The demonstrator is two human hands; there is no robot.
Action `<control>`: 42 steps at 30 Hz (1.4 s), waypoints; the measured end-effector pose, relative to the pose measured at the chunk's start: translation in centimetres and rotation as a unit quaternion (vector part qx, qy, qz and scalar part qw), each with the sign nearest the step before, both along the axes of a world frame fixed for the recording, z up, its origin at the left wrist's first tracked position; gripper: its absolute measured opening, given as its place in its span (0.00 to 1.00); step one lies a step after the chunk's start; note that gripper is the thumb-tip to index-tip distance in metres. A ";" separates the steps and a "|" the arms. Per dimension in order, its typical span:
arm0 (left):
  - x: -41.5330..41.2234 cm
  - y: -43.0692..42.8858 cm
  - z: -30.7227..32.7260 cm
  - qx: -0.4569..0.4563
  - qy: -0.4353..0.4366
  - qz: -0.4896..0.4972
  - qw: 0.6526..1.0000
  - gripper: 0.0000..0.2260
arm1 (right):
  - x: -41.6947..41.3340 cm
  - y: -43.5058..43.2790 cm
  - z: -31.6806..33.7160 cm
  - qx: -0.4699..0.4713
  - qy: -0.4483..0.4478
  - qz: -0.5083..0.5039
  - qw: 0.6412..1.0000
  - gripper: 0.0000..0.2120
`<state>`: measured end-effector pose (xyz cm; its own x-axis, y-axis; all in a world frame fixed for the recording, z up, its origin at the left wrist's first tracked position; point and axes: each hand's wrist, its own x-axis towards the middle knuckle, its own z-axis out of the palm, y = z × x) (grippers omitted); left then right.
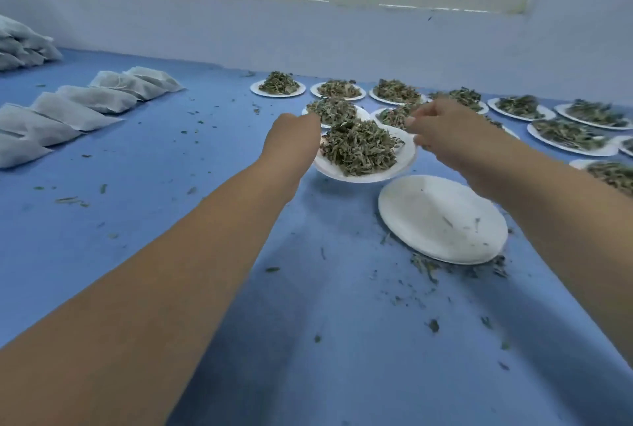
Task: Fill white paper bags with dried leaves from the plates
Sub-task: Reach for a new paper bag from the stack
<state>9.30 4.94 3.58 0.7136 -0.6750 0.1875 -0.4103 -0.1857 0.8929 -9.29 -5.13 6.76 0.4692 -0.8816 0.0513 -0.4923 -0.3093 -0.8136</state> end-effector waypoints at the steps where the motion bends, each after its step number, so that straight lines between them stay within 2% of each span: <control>1: -1.1 -0.4 -0.4 -0.002 0.026 -0.030 0.999 0.04 | -2.0 0.0 -0.7 -0.003 0.004 -0.004 1.000 0.09; 3: -4.0 -0.2 -0.7 0.059 0.011 -0.056 0.997 0.14 | -5.6 0.7 -1.7 -0.001 0.027 -0.024 0.999 0.08; 4: -5.8 0.4 -0.5 0.077 -0.040 -0.051 0.995 0.18 | -7.1 1.1 -2.2 0.003 0.039 -0.031 0.999 0.08; 5: -7.3 1.0 -0.4 0.069 -0.043 -0.039 0.996 0.19 | -8.4 1.3 -2.5 0.009 0.046 -0.039 0.998 0.09; 6: -8.0 0.8 -0.5 0.063 -0.062 -0.058 0.994 0.19 | -9.5 1.5 -2.7 0.012 0.045 -0.044 0.998 0.08; 10: -10.6 0.8 -0.9 0.060 0.042 -0.073 0.995 0.05 | -12.3 1.8 -3.0 0.008 0.046 -0.051 0.998 0.09; 13: -11.2 0.6 -1.5 0.085 -0.024 -0.091 0.992 0.05 | -13.1 1.7 -3.5 0.016 0.050 -0.052 0.997 0.13; 20: -10.7 0.8 -1.4 0.115 -0.125 -0.054 0.984 0.09 | -13.5 2.1 -4.4 0.009 0.047 -0.050 0.998 0.09; 23: -12.5 0.9 -0.3 0.074 -0.188 -0.050 0.978 0.08 | -14.3 2.0 -3.4 -0.011 0.060 -0.056 0.997 0.10; 27: -19.2 -1.3 0.7 -0.005 -0.233 -0.127 0.964 0.08 | -17.7 1.7 -2.5 -0.017 0.076 -0.072 0.994 0.08; 31: -27.8 -4.4 0.1 -0.004 -0.248 -0.219 0.944 0.09 | -23.8 1.3 -2.5 -0.020 0.106 -0.126 0.986 0.09; 35: -35.6 -6.7 -1.1 0.007 -0.247 -0.311 0.918 0.08 | -31.7 0.4 -3.4 -0.064 0.200 -0.196 0.958 0.09; 40: -39.4 -7.5 -3.7 0.043 -0.278 -0.410 0.868 0.10 | -40.5 -1.5 -6.1 -0.072 0.408 -0.274 0.868 0.18; 42: -39.0 -8.0 -4.6 0.042 -0.272 -0.428 0.861 0.10 | -42.4 -2.6 -6.9 -0.061 0.450 -0.304 0.837 0.23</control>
